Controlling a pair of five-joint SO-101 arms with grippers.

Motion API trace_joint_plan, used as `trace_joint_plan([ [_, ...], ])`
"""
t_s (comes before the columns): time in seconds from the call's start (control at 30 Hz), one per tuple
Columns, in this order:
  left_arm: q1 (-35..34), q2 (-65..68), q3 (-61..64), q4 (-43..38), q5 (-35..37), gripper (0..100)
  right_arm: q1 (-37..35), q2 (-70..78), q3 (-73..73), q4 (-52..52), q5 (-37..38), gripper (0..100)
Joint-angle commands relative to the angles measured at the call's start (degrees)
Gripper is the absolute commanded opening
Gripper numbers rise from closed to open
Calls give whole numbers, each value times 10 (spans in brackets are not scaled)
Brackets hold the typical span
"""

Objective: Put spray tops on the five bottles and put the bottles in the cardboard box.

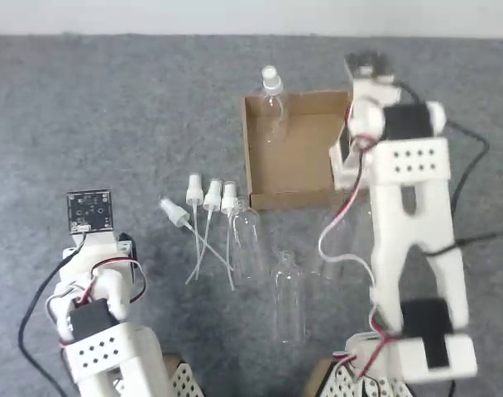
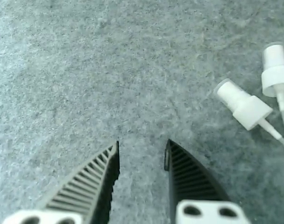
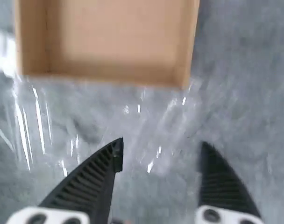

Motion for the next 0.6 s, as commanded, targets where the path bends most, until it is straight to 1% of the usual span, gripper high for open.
trace_joint_plan([
  [0.0, 2, -6, -15, -2, 4, 145, 5, -80, 112, -63, 11, 292],
  [0.1, 2, -6, -14, -1, 4, 145, 15, -102, 197, -145, 12, 286],
  [0.27, 2, -6, -14, -1, 4, 145, 74, -82, 265, -280, 18, 285],
  [0.37, 2, -6, -14, -1, 4, 145, 89, -40, 280, -310, 30, 285],
  [0.57, 2, -6, -14, -1, 4, 145, 90, 36, 282, -336, 27, 285],
])
